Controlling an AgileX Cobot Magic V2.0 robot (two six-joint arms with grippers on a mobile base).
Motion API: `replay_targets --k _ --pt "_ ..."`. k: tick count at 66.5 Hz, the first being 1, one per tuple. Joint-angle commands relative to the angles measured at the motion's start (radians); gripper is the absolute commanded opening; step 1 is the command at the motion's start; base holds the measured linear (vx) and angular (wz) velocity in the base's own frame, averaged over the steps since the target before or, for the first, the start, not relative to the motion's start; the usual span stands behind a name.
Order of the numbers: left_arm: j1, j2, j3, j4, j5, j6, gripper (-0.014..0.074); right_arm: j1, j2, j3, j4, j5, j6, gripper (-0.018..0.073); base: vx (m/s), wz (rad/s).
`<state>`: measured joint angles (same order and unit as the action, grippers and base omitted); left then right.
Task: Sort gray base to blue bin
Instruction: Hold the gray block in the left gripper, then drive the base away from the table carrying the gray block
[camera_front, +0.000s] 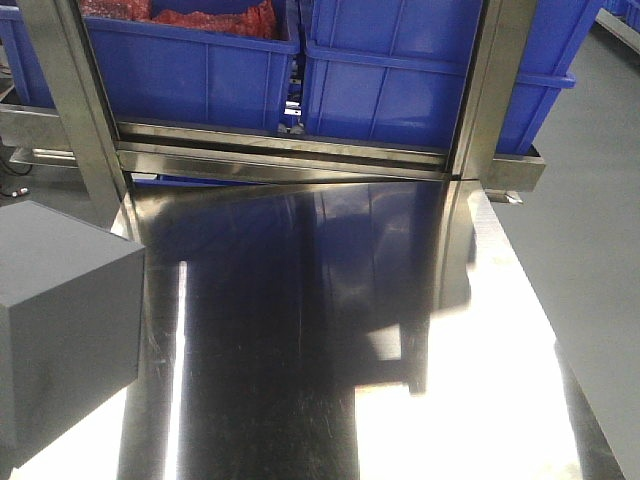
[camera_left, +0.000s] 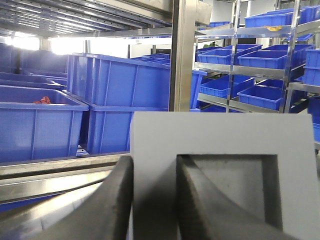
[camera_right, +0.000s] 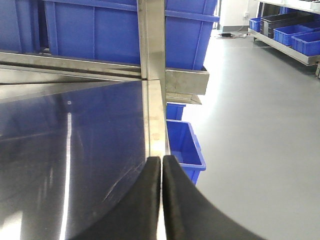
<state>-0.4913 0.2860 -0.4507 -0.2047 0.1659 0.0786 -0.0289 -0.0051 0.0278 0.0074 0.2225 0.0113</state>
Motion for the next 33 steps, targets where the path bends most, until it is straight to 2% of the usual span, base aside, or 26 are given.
replay_targets --k 1,17,33 --pt "-0.003 0.006 -0.028 -0.015 -0.101 -0.009 0.0002 -0.002 0.018 0.002 -0.007 -0.072 -0.011 -0.0005 0.00 0.00" --pt "-0.003 0.006 -0.028 -0.015 -0.101 -0.009 0.0002 -0.002 0.018 0.002 -0.007 -0.072 -0.011 -0.0005 -0.02 -0.06" --pt "-0.003 0.006 -0.028 -0.015 -0.101 -0.009 0.0002 -0.002 0.018 0.002 -0.007 -0.072 -0.011 -0.0005 -0.07 -0.26"
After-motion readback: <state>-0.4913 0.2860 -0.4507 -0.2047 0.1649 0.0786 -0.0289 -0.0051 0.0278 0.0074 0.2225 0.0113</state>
